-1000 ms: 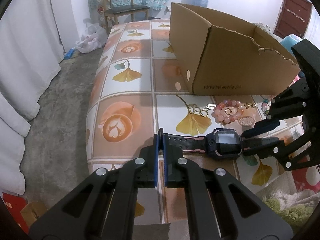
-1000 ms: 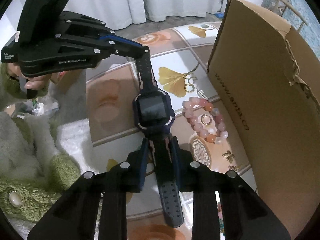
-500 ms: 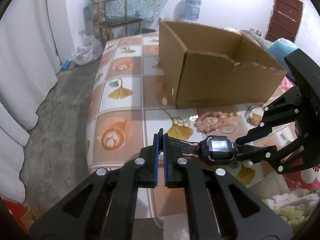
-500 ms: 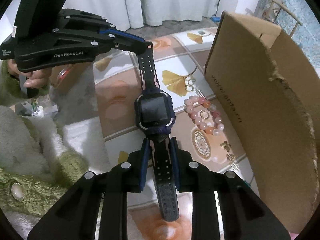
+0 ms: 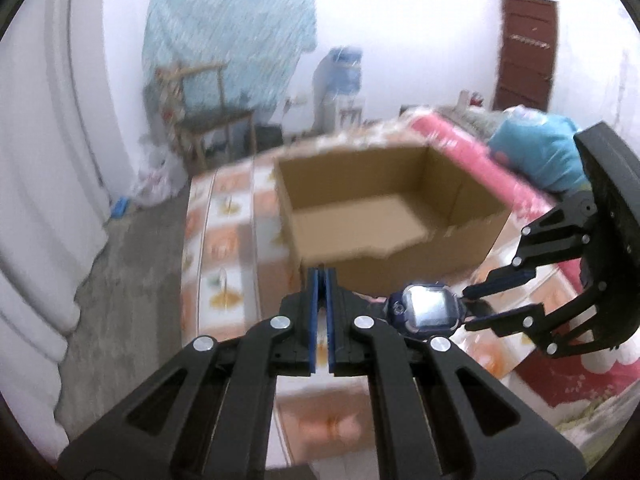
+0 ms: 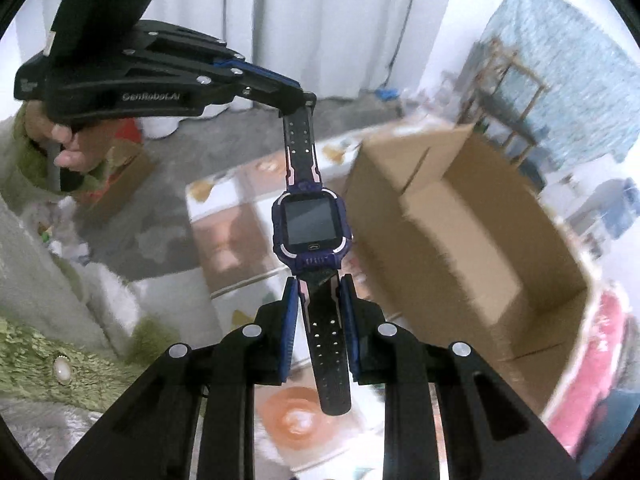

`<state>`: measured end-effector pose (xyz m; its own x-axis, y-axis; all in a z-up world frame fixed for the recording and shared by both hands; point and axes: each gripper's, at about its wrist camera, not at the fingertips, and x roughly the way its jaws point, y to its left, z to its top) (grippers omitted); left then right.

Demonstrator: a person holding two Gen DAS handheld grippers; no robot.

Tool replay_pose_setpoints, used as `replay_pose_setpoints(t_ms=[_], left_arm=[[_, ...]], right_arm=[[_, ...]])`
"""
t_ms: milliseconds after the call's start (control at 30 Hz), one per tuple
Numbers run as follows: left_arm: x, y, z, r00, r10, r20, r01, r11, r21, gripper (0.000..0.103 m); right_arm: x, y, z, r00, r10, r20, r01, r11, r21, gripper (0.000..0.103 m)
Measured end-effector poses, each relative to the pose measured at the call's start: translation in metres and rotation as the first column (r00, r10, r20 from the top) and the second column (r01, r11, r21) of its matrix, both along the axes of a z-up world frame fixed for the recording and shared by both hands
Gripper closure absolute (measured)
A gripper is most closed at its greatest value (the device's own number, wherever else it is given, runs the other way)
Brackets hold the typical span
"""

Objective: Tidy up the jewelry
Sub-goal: 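Carry the watch with both grippers over the open cardboard box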

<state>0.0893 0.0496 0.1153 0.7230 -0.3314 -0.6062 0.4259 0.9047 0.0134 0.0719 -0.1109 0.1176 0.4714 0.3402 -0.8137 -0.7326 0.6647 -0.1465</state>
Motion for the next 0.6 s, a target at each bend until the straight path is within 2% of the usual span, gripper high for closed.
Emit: replay_pose_setpoints(t_ms=[167, 300, 467, 600], left_arm=[[0.018, -0.029, 0.047, 0.988, -0.072, 0.136, 0.07, 0.997, 0.021, 0.101], [0.049, -0.052, 0.061, 0.974, -0.103, 0.203, 0.093, 0.994, 0.058, 0.101], [0.114, -0.072, 0.048, 0.983, -0.105, 0.149, 0.096, 0.993, 0.067, 0.101], [0.167, -0.086, 0.017, 0.994, -0.097, 0.047, 0.093, 0.992, 0.082, 0.101]], right_arm=[[0.019, -0.017, 0.037, 0.994, -0.02, 0.112, 0.021, 1.0, -0.002, 0.082], [0.048, -0.025, 0.05, 0.989, -0.013, 0.15, 0.021, 0.998, -0.057, 0.082], [0.108, -0.041, 0.039, 0.993, 0.02, 0.118, -0.002, 0.989, -0.146, 0.082], [0.153, -0.053, 0.019, 0.998, 0.051, 0.046, -0.043, 0.985, -0.169, 0.082]])
